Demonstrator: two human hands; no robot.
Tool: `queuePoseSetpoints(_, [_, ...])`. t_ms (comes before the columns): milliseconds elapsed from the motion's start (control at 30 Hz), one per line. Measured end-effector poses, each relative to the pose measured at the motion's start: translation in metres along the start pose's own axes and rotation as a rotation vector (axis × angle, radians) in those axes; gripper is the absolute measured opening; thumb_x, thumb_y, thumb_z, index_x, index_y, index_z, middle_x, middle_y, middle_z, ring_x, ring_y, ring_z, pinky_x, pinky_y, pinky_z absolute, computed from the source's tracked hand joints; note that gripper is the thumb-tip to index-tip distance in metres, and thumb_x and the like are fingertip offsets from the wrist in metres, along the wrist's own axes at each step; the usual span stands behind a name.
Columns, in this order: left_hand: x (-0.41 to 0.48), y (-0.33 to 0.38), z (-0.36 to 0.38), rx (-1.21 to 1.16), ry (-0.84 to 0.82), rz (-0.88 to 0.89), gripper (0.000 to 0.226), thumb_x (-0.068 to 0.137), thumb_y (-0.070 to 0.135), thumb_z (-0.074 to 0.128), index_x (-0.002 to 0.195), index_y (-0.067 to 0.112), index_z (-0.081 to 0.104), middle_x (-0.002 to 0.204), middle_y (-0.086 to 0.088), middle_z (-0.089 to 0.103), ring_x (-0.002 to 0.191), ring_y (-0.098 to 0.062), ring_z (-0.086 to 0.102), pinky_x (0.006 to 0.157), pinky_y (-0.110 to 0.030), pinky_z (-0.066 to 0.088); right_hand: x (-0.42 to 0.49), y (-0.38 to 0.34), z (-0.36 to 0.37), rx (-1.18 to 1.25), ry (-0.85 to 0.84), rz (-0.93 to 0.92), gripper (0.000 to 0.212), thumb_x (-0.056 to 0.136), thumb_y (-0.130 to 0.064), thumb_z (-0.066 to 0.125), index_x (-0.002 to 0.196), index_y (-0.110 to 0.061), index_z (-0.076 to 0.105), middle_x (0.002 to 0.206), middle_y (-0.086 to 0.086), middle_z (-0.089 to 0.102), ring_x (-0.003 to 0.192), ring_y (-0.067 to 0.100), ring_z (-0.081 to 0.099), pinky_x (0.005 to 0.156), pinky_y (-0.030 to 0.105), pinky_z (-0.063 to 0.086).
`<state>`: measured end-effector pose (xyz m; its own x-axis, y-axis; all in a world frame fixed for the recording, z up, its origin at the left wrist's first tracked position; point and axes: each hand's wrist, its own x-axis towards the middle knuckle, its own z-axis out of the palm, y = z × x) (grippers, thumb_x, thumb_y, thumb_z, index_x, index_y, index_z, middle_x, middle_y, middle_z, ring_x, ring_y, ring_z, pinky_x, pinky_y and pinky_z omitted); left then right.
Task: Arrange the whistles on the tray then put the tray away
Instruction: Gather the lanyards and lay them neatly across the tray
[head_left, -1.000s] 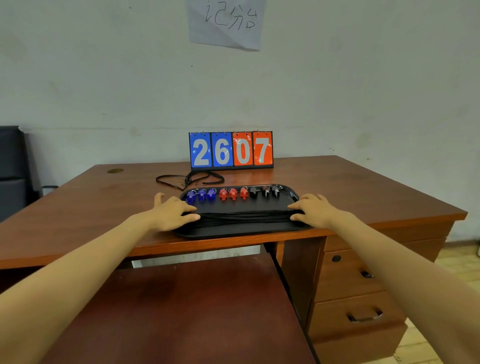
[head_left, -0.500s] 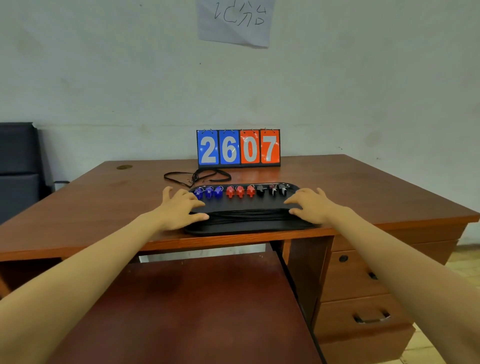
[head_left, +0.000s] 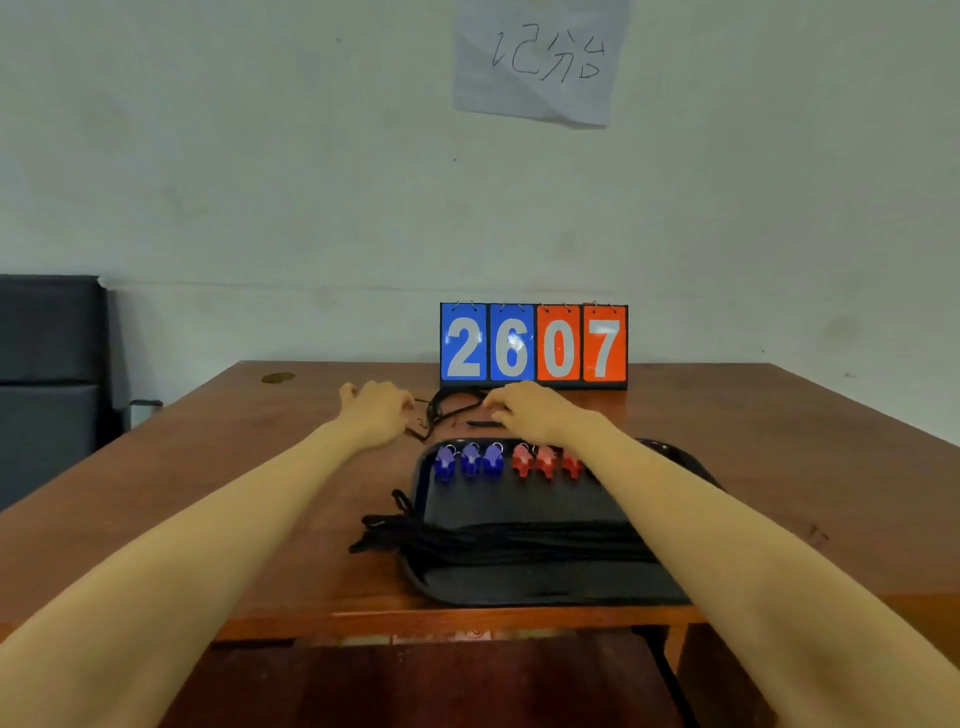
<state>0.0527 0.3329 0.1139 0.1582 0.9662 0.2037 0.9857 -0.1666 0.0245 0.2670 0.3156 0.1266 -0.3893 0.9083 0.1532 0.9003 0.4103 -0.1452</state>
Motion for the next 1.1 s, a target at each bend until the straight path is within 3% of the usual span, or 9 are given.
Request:
queuePoseSetpoints(200, [0.043, -0.015, 0.032, -0.182, -0.073, 0.115, 0.034, 0.088, 0.041, 0.055, 0.120, 0.031, 0.060, 0.126, 0.002, 0.060, 0.123, -0.021, 0.046, 0.102, -0.043, 0.024, 0.071, 0.016, 0.024, -0.196, -0.083, 0.077, 0.033, 0.095, -0.021, 0.051, 0.127, -0.014, 0.055, 0.127, 0.009, 0.058, 0.113, 0.025, 0.055, 0.099, 0.039, 0.047])
queuePoseSetpoints(367, [0.056, -0.021, 0.056, -0.137, -0.055, 0.222, 0.030, 0.092, 0.044, 0.049, 0.117, 0.036, 0.063, 0.124, 0.009, 0.061, 0.121, -0.017, 0.046, 0.105, -0.046, 0.018, 0.096, 0.020, 0.042, -0.310, -0.152, 0.032, 0.033, 0.092, -0.027, 0.054, 0.123, -0.015, 0.060, 0.120, 0.008, 0.062, 0.107, 0.025, 0.058, 0.093, 0.038, 0.049])
queuePoseSetpoints(567, [0.067, -0.021, 0.065, -0.054, -0.119, 0.094, 0.040, 0.098, 0.040, 0.036, 0.135, 0.032, 0.047, 0.145, 0.000, 0.040, 0.138, -0.026, 0.023, 0.113, -0.059, 0.005, 0.097, 0.017, 0.051, -0.320, -0.035, 0.061, 0.018, 0.093, -0.016, 0.052, 0.103, -0.006, 0.062, 0.108, 0.013, 0.064, 0.089, 0.025, 0.057, 0.078, 0.034, 0.046])
queuePoseSetpoints(633, [0.066, -0.010, 0.060, -0.196, -0.083, 0.053, 0.042, 0.097, 0.041, 0.038, 0.137, 0.030, 0.044, 0.147, -0.002, 0.036, 0.139, -0.027, 0.019, 0.112, -0.055, 0.007, 0.095, 0.018, 0.047, -0.125, 0.040, 0.128, 0.017, 0.092, -0.018, 0.054, 0.103, -0.010, 0.065, 0.110, 0.010, 0.065, 0.094, 0.024, 0.058, 0.083, 0.032, 0.047])
queuePoseSetpoints(733, [0.063, 0.008, 0.045, -0.429, 0.051, 0.033, 0.040, 0.093, 0.043, 0.048, 0.130, 0.029, 0.053, 0.138, 0.001, 0.049, 0.129, -0.031, 0.039, 0.108, -0.046, 0.027, 0.086, 0.016, 0.028, 0.420, 0.242, 0.237, 0.022, 0.089, -0.021, 0.061, 0.107, -0.010, 0.067, 0.114, 0.005, 0.065, 0.106, 0.019, 0.058, 0.086, 0.025, 0.044])
queuePoseSetpoints(800, [0.061, 0.019, 0.034, -0.667, 0.014, 0.117, 0.039, 0.092, 0.039, 0.051, 0.129, 0.026, 0.056, 0.133, 0.000, 0.056, 0.119, -0.030, 0.052, 0.103, -0.043, 0.039, 0.075, 0.011, 0.013, 0.676, 0.298, 0.232, 0.025, 0.088, -0.022, 0.063, 0.109, -0.010, 0.067, 0.116, 0.005, 0.064, 0.106, 0.016, 0.056, 0.083, 0.020, 0.041])
queuePoseSetpoints(867, [0.054, 0.034, 0.020, -0.862, -0.031, 0.203, 0.038, 0.095, 0.031, 0.050, 0.130, 0.018, 0.055, 0.129, -0.003, 0.059, 0.118, -0.021, 0.055, 0.099, -0.030, 0.040, 0.063, 0.007, 0.001, 0.855, 0.311, 0.213, 0.027, 0.088, -0.022, 0.063, 0.112, -0.010, 0.066, 0.114, 0.002, 0.062, 0.104, 0.012, 0.053, 0.079, 0.016, 0.039])
queuePoseSetpoints(1000, [0.044, 0.057, 0.005, -1.063, -0.007, 0.210, 0.030, 0.096, 0.026, 0.047, 0.118, 0.012, 0.064, 0.121, -0.005, 0.064, 0.116, -0.018, 0.057, 0.098, -0.025, 0.039, 0.047, 0.008, -0.012, 1.029, 0.347, 0.242, 0.020, 0.088, -0.022, 0.062, 0.105, -0.012, 0.067, 0.096, -0.010, 0.060, 0.097, 0.010, 0.051, 0.077, 0.021, 0.038])
queuePoseSetpoints(1100, [0.051, 0.064, 0.004, -0.883, 0.054, 0.170, 0.026, 0.095, 0.037, 0.042, 0.097, 0.029, 0.068, 0.112, 0.007, 0.068, 0.111, -0.013, 0.057, 0.105, -0.037, 0.036, 0.039, 0.012, -0.021, 0.987, 0.349, 0.215, 0.022, 0.087, -0.023, 0.063, 0.104, -0.011, 0.067, 0.096, -0.007, 0.059, 0.085, 0.003, 0.051, 0.072, 0.018, 0.038])
